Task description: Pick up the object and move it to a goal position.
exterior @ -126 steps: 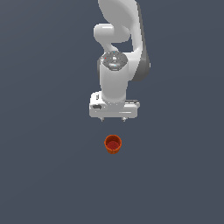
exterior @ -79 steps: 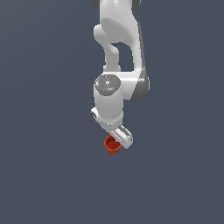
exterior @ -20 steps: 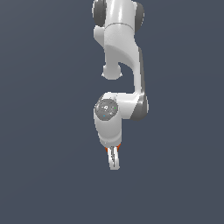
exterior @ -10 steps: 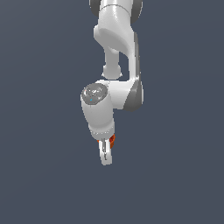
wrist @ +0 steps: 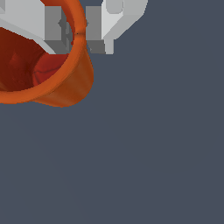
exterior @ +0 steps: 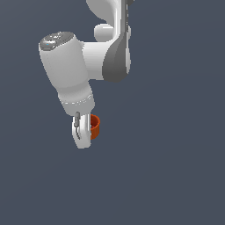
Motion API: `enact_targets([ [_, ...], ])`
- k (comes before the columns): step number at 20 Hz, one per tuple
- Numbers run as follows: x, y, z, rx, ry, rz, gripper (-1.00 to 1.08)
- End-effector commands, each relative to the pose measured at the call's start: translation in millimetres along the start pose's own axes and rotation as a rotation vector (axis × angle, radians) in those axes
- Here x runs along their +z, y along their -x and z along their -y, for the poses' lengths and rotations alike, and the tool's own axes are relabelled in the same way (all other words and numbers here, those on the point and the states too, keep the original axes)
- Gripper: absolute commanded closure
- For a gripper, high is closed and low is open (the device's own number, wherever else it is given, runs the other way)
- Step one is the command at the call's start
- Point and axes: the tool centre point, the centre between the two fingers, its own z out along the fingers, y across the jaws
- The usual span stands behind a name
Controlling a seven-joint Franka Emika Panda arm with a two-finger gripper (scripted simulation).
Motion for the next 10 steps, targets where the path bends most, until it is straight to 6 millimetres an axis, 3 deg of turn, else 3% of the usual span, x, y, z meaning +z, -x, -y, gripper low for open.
enact_targets([
  [1,-33,-14,-2,-0.005,-0.017,-0.002,1.08],
  [10,-144,-64,-11,-0.024,-0.070,-0.008,1.08],
])
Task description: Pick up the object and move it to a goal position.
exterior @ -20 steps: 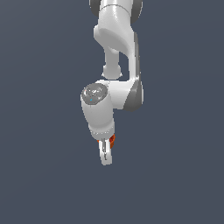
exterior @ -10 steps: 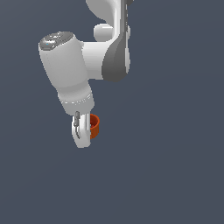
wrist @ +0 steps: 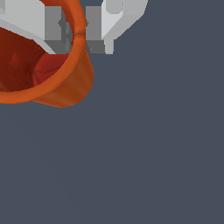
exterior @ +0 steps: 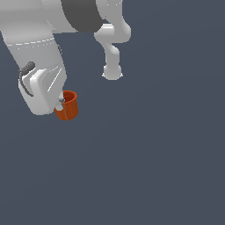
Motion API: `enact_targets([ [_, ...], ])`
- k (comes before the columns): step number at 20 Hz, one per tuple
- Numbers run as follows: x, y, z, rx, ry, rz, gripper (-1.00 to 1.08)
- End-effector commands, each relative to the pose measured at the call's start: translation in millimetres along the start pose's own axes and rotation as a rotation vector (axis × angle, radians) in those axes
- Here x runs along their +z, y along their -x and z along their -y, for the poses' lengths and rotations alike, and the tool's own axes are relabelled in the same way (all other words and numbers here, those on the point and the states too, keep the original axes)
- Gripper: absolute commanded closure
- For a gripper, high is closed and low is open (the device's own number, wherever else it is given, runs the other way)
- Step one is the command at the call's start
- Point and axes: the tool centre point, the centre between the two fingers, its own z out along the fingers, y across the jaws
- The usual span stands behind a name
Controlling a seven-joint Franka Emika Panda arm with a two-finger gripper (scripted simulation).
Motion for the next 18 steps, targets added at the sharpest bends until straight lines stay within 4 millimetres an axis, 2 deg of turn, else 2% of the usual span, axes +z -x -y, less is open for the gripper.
enact_targets([
  [1,-31,-13,-1,-0.006,-0.015,-0.002,1.08],
  [7,-98,-43,-5,-0.018,-0.047,-0.005,1.08],
  [10,-124,-55,-6,-0.022,-0.060,-0.005,1.08],
  [14,-148,-67,-7,-0.026,-0.071,-0.006,1.08],
  [18,-162,-74,-7,-0.028,-0.078,-0.006,1.08],
])
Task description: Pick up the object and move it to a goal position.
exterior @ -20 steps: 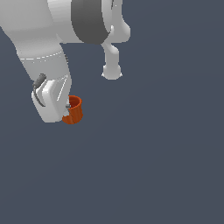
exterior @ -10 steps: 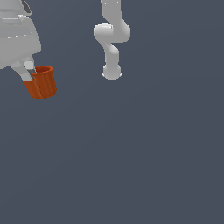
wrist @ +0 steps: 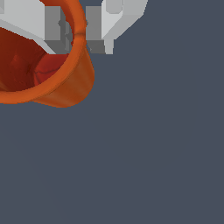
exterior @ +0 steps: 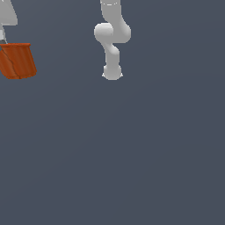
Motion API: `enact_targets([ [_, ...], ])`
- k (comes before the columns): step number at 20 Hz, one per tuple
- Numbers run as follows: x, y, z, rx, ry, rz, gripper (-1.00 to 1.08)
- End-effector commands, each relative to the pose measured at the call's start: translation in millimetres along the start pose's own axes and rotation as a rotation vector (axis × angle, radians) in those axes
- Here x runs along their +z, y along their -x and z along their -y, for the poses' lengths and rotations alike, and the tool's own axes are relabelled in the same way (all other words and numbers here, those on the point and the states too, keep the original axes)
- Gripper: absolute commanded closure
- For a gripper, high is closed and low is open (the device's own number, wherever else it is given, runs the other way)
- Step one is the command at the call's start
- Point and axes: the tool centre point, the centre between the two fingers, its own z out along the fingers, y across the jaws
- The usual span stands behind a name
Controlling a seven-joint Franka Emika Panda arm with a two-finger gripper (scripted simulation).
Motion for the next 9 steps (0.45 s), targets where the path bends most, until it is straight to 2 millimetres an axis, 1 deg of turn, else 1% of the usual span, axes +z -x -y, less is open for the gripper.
enact_targets([
  [1,-8.7,-3.6,0.6,-0.002,-0.005,0.000,1.08],
  [5,-15.0,-7.0,1.0,-0.003,-0.008,0.000,1.08],
  [9,-16.8,-8.0,1.2,-0.003,-0.009,0.000,1.08],
])
